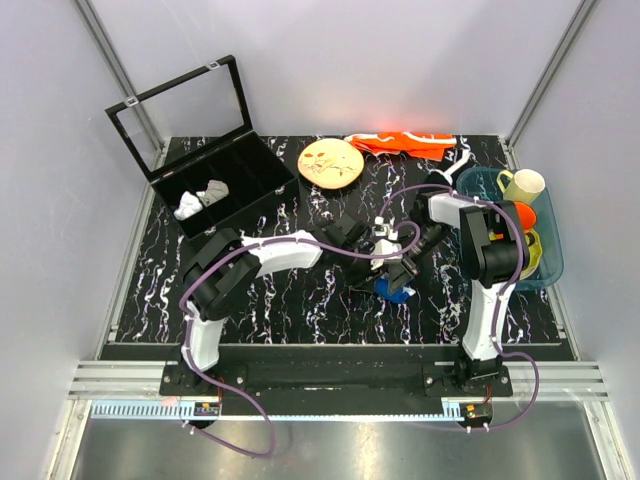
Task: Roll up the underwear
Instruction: Roll the underwear to the center of the board.
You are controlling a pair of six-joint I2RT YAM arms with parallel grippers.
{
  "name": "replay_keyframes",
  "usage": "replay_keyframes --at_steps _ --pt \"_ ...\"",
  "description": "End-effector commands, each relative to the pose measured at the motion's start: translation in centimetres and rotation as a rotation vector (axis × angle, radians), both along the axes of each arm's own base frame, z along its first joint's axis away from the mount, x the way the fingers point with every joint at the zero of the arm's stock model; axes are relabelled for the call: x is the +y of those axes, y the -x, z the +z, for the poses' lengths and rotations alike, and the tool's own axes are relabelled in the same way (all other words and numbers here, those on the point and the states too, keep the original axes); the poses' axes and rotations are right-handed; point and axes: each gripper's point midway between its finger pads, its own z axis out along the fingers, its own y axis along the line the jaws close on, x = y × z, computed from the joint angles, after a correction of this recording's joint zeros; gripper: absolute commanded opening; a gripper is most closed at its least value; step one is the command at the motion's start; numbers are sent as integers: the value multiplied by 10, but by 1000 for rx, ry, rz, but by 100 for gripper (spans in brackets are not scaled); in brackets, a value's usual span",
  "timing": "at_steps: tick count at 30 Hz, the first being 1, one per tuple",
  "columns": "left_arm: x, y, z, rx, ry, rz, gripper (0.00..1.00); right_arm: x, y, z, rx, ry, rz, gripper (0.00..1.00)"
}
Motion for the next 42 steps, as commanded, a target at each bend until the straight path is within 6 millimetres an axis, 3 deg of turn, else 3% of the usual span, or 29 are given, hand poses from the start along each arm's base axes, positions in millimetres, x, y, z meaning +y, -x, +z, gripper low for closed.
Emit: replay_keyframes --at_steps 1,6,19,29,42 --pt "-4 3 -5 18 -29 -31 36 -22 -14 -6 -115 106 -3 39" --pt "1 4 -19 62 -87 -15 27 -29 -22 11 -180 86 -54 45" --pt "-1 0 -29 111 -159 16 23 -47 -27 28 -289 129 -130 60" --pt "-5 -2 -27 89 -186 19 24 -43 -33 56 -306 59 -218 61" --pt "-10 2 -33 99 -233 18 24 -48 -37 73 -328 52 -262 65"
